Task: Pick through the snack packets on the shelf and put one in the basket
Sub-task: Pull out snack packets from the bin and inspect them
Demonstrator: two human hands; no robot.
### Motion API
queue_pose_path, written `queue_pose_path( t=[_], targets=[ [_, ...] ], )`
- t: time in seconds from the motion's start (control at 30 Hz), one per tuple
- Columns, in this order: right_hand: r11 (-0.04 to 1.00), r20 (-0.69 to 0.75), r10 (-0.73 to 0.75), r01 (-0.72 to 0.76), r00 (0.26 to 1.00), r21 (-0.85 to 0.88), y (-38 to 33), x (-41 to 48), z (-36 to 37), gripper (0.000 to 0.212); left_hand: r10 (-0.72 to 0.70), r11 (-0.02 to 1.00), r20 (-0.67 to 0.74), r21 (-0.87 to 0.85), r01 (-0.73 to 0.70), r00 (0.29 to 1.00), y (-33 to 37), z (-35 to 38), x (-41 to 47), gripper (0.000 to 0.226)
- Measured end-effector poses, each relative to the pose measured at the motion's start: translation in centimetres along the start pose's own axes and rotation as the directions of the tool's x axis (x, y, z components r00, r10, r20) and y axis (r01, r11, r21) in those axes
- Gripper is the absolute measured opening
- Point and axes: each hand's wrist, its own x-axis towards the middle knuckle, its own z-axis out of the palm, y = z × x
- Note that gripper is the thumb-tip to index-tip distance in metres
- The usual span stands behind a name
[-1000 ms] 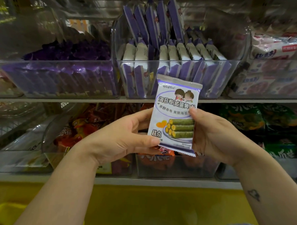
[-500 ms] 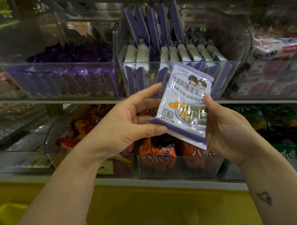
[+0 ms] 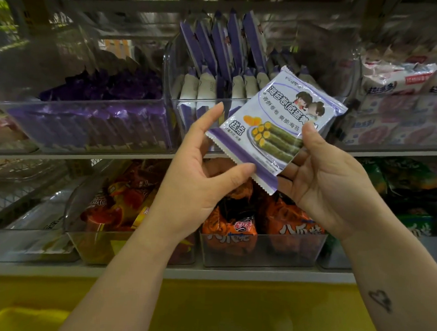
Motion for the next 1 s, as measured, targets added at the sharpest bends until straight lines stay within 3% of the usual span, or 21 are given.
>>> queue_pose_path(
  t=[0.17, 0.27, 0.33, 0.47, 0.6, 0.73, 0.9, 1.0],
  targets=[
    [0.999, -0.034, -0.025, 0.024, 0.999, -0.033, 0.1, -0.1, 0.0, 0.052, 0.014, 0.978, 0.014, 0.208, -0.017, 1.000, 0.2, 0.0, -0.3, 0.074],
    [0.990, -0.089, -0.091, 0.080, 0.992, -0.116, 0.2, -0.1, 0.2, 0.054, 0.136, 0.786, 0.010, 0.608, -0.114, 0.991, 0.7, 0.0, -0.4, 0.059],
    [0.977, -0.103, -0.126, 0.106, 0.987, -0.182, 0.1, -0.2, 0.3, 0.054, 0.140, 0.733, 0.044, 0.667, -0.133, 0.989, 0.9, 0.3, -0.6, 0.059],
    [0.961, -0.074, -0.120, 0.097, 0.990, -0.258, 0.1, -0.5, 0.5, 0.067, -0.005, 0.835, 0.094, 0.548, -0.047, 0.996, 1.0, 0.8, -0.9, 0.072],
    [0.966, 0.094, -0.043, 0.065, 0.995, -0.249, -0.1, -0.7, 0.2, 0.053, -0.067, 0.881, 0.102, 0.472, 0.011, 0.992, 1.1, 0.7, -0.7, 0.075],
    [0.978, 0.091, -0.029, 0.047, 0.995, -0.205, -0.2, -0.4, -0.5, 0.048, -0.190, 0.978, 0.183, 0.115, 0.171, 0.965, 0.9, 0.4, -0.5, 0.065],
    [0.909, 0.028, -0.107, 0.109, 0.994, -0.403, 0.3, -0.2, -1.0, 0.076, -0.303, 0.933, 0.245, -0.122, 0.339, 0.921, 0.1, -0.1, -0.4, 0.045],
    [0.842, 0.073, -0.104, 0.127, 0.992, -0.524, 0.3, -0.4, -1.1, 0.066, -0.366, 0.894, 0.275, -0.162, 0.418, 0.889, -0.3, -0.6, -0.3, 0.039]
  ],
)
